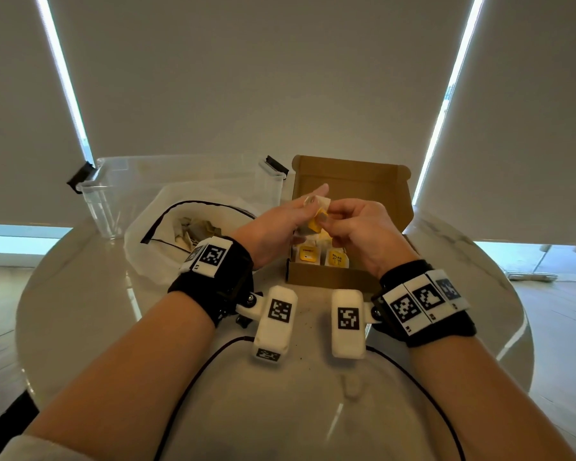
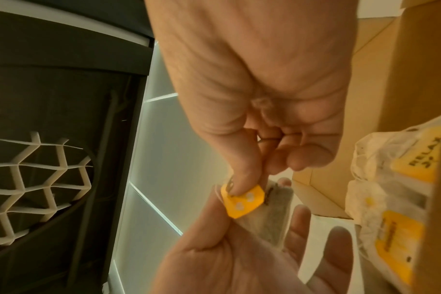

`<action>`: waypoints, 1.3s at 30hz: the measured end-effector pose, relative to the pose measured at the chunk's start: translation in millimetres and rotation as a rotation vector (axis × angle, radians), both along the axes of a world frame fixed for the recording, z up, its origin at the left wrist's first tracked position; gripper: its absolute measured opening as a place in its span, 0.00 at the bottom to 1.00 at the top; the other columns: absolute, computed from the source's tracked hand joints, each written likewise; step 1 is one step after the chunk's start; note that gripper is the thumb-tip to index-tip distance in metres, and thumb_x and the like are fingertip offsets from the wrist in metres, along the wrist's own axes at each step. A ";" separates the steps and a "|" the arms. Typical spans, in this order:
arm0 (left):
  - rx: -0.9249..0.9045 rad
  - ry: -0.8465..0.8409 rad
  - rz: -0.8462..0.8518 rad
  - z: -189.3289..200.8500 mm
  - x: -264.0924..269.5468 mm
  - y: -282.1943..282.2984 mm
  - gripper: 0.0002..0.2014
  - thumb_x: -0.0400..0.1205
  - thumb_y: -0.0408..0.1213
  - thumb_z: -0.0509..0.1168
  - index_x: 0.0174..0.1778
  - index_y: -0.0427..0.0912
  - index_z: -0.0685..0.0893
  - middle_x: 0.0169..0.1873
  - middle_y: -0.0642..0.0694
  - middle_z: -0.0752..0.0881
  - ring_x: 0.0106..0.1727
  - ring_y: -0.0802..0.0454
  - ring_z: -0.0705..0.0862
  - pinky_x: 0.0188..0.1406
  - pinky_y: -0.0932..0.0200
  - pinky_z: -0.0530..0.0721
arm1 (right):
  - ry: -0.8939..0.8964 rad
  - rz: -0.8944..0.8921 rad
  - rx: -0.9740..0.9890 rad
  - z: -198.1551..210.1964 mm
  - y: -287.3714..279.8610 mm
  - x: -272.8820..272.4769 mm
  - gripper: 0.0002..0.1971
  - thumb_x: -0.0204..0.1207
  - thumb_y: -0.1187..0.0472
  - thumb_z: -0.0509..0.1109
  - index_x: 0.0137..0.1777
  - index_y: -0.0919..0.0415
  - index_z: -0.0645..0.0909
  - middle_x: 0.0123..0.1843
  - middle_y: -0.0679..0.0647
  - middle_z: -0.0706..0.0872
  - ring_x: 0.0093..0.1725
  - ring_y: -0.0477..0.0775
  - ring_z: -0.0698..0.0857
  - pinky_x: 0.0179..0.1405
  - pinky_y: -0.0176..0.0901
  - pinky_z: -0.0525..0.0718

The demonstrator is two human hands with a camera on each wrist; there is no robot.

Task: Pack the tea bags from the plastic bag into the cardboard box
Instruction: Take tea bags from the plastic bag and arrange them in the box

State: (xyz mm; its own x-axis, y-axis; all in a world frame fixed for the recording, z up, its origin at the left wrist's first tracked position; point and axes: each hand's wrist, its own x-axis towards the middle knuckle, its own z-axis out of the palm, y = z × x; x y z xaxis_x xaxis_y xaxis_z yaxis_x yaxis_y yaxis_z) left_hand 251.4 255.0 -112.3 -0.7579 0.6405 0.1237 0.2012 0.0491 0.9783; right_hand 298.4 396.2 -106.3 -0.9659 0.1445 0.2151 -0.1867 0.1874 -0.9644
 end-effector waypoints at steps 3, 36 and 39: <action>-0.044 0.041 0.021 -0.3 -0.4 3.8 0.23 0.88 0.53 0.47 0.80 0.59 0.60 0.75 0.56 0.65 0.70 0.57 0.66 0.69 0.54 0.64 | 0.000 -0.053 0.006 1.5 3.7 0.3 0.06 0.75 0.69 0.71 0.48 0.60 0.85 0.41 0.52 0.86 0.36 0.45 0.81 0.33 0.37 0.83; -0.692 0.555 0.129 -3.6 -24.6 29.2 0.21 0.75 0.49 0.72 0.62 0.48 0.79 0.53 0.50 0.81 0.48 0.57 0.80 0.49 0.62 0.83 | -0.131 -0.573 -0.257 -18.0 44.6 -29.3 0.12 0.79 0.70 0.65 0.61 0.62 0.78 0.45 0.56 0.80 0.45 0.53 0.86 0.52 0.47 0.88; -0.661 0.572 0.121 -2.2 -21.7 29.9 0.15 0.76 0.43 0.73 0.57 0.46 0.82 0.47 0.50 0.82 0.47 0.56 0.81 0.48 0.61 0.84 | -0.211 -0.588 -0.105 -21.8 51.9 -40.1 0.08 0.76 0.74 0.66 0.41 0.61 0.80 0.40 0.55 0.78 0.55 0.61 0.85 0.57 0.55 0.86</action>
